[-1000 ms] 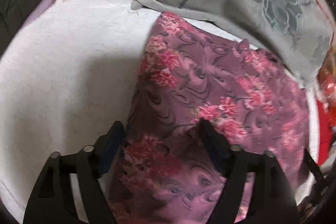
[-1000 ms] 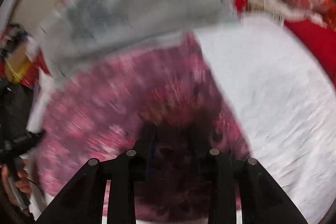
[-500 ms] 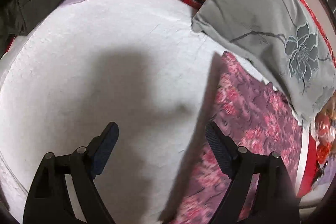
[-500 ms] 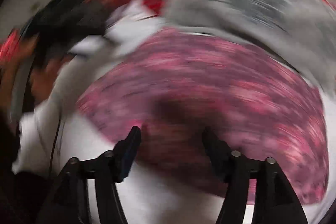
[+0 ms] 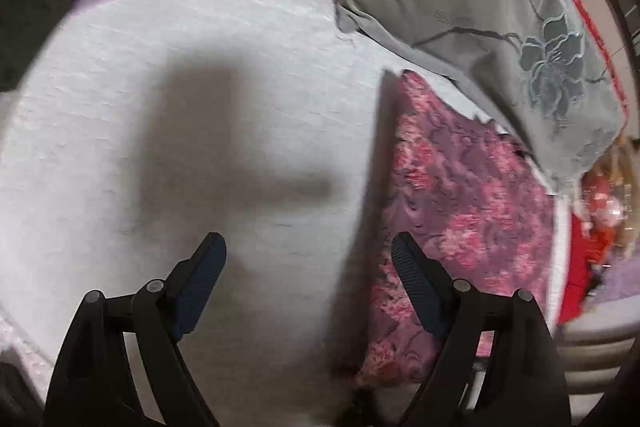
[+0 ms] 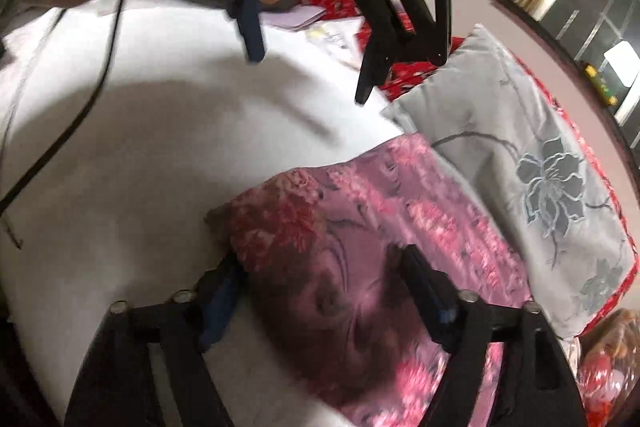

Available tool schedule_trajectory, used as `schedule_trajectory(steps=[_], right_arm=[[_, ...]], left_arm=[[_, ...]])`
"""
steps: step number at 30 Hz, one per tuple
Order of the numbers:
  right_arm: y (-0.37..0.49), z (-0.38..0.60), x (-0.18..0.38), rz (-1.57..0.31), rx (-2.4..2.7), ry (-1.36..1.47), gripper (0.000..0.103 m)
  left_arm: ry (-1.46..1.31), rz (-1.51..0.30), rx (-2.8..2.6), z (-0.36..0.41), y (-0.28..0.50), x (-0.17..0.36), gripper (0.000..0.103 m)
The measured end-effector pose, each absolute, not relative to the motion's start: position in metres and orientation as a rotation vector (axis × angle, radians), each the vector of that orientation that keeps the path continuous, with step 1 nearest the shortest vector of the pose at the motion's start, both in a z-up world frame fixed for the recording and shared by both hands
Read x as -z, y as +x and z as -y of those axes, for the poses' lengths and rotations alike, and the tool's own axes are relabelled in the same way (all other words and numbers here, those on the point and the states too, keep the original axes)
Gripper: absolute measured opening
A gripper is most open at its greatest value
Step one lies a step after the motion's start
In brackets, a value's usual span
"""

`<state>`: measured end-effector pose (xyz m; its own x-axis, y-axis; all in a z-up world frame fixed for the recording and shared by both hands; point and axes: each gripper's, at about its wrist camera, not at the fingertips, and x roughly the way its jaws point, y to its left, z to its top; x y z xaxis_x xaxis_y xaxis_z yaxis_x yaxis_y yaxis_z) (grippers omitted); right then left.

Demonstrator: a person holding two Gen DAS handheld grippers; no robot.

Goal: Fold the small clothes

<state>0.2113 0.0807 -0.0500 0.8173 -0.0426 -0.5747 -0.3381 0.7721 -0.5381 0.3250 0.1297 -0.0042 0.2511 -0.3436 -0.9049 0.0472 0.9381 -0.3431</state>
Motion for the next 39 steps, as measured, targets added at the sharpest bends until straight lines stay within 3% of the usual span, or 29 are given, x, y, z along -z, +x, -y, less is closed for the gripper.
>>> schedule_trajectory(steps=[1, 5, 14, 16, 18, 21, 30, 39], right_arm=[[0.217, -0.075, 0.049, -0.620, -0.149, -0.668, 0.011], [0.209, -0.052, 0.020, -0.542, -0.158, -0.546, 0.011], [0.191, -0.040, -0.001, -0.503, -0.187, -0.480, 0.010], [0.191, -0.033, -0.003, -0.501, -0.192, -0.455, 0.010], [0.189, -0.025, -0.007, -0.494, -0.192, -0.421, 0.010], [0.185, -0.006, -0.016, -0.489, -0.184, -0.354, 0.010], [0.163, 0.080, -0.041, -0.487, -0.119, -0.077, 0.010], [0.135, 0.185, -0.044, -0.491, -0.024, 0.240, 0.010]], left_arm=[[-0.313, -1.312, 0.314, -0.130, 0.329, 0.005, 0.086], [-0.533, -1.395, 0.501, -0.122, 0.345, 0.017, 0.086], [-0.582, -1.445, 0.572, -0.056, 0.363, 0.028, 0.084], [-0.553, -1.456, 0.566, -0.040, 0.364, 0.026, 0.066], [-0.489, -1.468, 0.549, -0.026, 0.363, 0.022, 0.024], [-0.438, -1.428, 0.540, -0.011, 0.358, 0.008, 0.013], [-0.317, -1.328, 0.620, 0.067, 0.331, -0.041, 0.012], [-0.201, -1.331, 0.662, 0.170, 0.307, -0.052, 0.012]])
